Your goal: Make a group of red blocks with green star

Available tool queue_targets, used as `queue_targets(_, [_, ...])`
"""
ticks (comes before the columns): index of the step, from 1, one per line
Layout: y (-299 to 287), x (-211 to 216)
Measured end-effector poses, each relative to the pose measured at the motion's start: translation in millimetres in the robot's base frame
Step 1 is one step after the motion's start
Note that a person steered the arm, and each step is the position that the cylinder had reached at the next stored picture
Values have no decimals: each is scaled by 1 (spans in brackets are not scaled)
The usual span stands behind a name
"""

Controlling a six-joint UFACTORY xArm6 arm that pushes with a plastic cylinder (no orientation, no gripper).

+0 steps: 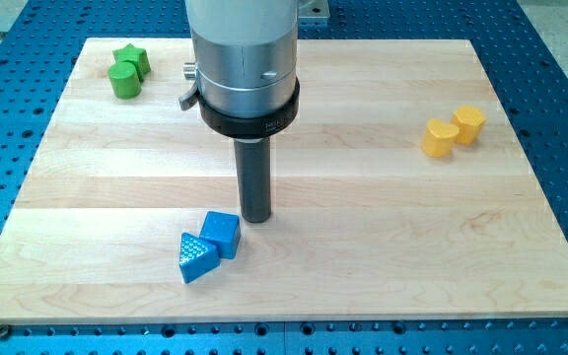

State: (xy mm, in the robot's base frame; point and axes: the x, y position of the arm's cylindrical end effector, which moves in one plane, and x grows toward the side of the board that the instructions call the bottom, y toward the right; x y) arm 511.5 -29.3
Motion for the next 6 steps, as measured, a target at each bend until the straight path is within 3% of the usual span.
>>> queue_targets(1, [-2, -4])
queue_targets(2, [7, -38])
queue_targets(3, [-46, -38])
queue_targets(4, [-127, -1])
queue_targets(6, [-231, -79])
